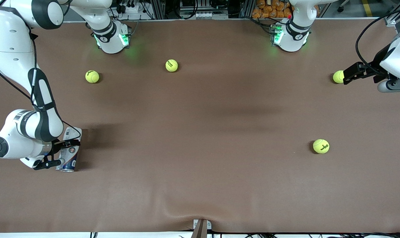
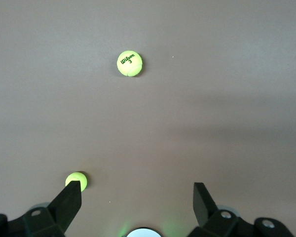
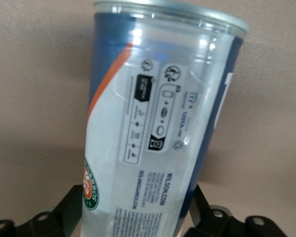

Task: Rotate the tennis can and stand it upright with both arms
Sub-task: 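Close the right gripper around the tennis can body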

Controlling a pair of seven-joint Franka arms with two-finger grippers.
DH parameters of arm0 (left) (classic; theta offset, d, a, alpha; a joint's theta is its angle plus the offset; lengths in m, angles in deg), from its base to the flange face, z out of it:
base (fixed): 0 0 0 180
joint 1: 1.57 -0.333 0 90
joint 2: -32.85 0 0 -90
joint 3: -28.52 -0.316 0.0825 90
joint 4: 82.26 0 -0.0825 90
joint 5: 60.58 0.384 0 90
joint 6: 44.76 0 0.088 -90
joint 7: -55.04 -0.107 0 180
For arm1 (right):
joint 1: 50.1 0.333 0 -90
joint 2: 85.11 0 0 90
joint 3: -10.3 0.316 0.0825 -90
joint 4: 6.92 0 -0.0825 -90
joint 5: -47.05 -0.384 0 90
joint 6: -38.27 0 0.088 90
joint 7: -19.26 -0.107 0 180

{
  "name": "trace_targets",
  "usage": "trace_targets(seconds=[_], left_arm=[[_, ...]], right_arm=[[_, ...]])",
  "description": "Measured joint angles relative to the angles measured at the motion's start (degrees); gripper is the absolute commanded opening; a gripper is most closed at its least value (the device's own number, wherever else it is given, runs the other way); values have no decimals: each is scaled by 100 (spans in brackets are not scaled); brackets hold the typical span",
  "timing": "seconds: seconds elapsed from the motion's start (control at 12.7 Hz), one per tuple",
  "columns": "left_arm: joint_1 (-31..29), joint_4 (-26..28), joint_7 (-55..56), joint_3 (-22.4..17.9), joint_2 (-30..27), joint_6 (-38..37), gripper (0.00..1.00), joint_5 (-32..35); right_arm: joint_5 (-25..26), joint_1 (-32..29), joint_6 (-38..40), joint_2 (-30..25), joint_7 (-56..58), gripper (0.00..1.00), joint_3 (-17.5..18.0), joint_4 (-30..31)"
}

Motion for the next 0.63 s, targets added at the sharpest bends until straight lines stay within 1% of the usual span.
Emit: trace_targets(seconds=[0.08,0.16,0.39,0.63], left_arm=[[0,11,0,0,0,0,100,0],[0,27,0,0,0,0,100,0],[-2,90,0,0,0,26,100,-3],[-2,127,0,0,3,85,100,-3]], right_arm=[[0,-3,-1,0,2,74,0,-1],[0,-7,2,-7,2,72,-3,-8],[-6,-9,13,-13,3,74,-1,-13],[-6,-7,23,-13,9,74,3,-19]])
